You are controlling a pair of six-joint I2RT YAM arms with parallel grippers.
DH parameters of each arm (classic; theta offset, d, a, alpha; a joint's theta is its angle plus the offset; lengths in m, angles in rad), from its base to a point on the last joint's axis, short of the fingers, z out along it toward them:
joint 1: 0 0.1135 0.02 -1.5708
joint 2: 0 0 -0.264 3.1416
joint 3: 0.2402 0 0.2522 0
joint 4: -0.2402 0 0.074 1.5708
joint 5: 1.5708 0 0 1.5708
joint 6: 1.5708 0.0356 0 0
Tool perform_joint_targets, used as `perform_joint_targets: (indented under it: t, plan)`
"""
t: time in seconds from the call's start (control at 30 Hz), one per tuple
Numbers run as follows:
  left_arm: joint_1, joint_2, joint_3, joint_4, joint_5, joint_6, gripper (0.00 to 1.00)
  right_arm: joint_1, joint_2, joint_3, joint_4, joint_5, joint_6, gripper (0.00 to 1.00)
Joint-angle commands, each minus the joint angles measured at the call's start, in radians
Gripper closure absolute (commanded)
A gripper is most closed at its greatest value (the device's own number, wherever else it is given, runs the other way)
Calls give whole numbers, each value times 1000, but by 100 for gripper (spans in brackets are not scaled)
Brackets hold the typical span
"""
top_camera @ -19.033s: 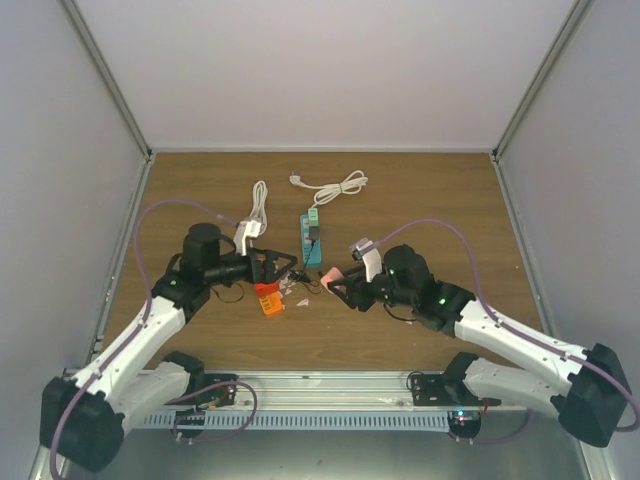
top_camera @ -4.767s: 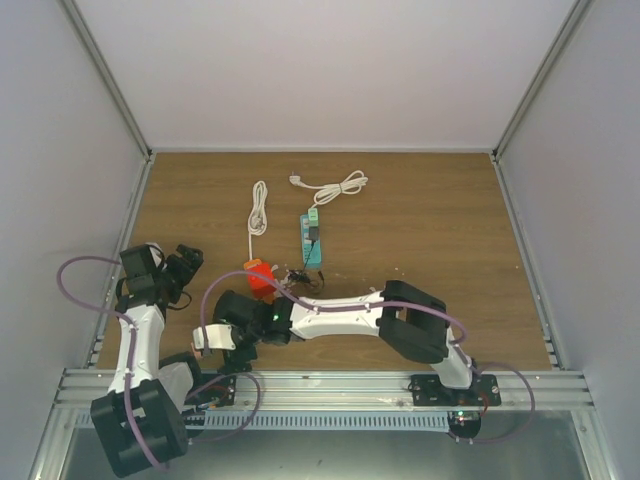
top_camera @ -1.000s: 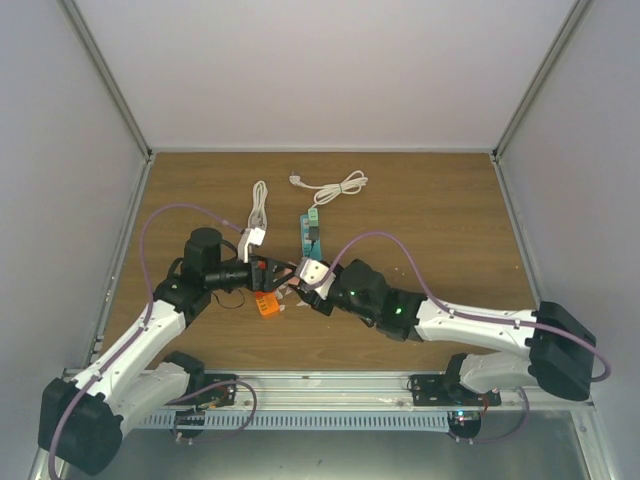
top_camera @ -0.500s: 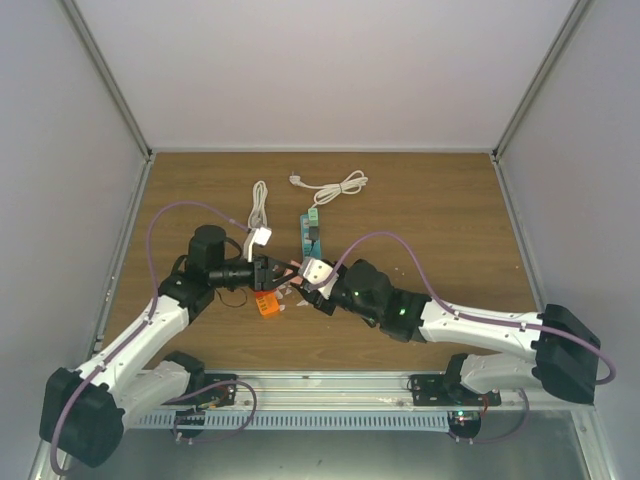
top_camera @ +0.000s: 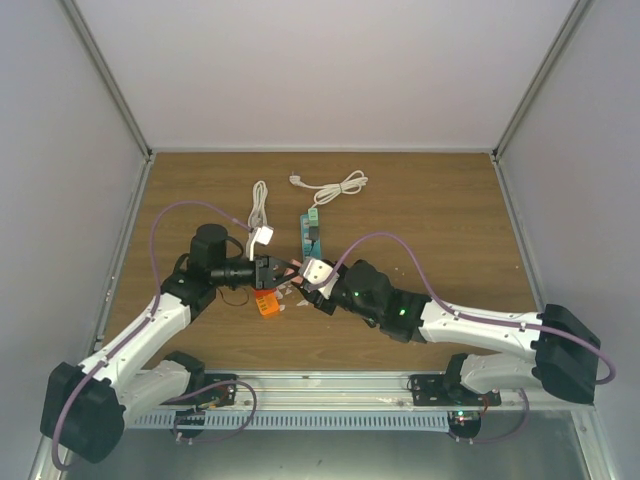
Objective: Insert the plug
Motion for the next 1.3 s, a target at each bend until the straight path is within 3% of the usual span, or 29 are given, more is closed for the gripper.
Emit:
perform_joint_targets:
  t: [0.0, 0.03, 0.07, 0.17, 0.2, 0.33, 0.47, 0.7, 0.83, 0.97, 1.27]
  plan:
    - [-12, 8, 11, 17, 13, 34, 100, -13, -15, -5, 58, 41, 18, 78]
    - [-11, 6, 16, 4, 2, 38, 100, -14, -13, -5, 58, 51, 22, 75]
    - [-12, 2, 23, -15, -21, 42, 100, -14, -11, -4, 58, 71, 32, 65]
    - [-11, -26, 64, -139, -191, 64, 100, -15, -4, -5, 66, 133, 71, 4]
    - [-11, -41, 83, -190, -289, 65, 100, -15, -4, -7, 70, 159, 80, 1]
    - [-12, -100, 162, -373, -683, 15, 100, -15, -44, -21, 99, 253, 131, 0]
    - [-11, -137, 230, -503, -882, -47, 100, -16, -132, -106, 201, 414, 222, 0]
    - [-12, -81, 333, -708, -1059, -172, 100, -53, -52, -56, 29, 699, 528, 0]
    - [-25, -45, 347, -768, -1121, -246, 100, -53, 61, 30, -90, 742, 608, 1]
    - [-62, -23, 363, -824, -1188, -333, 100, -53, 91, 40, -103, 753, 641, 0]
    - [-305, 205, 515, -1054, -1420, -601, 100, -76, 24, 17, -150, 815, 718, 0]
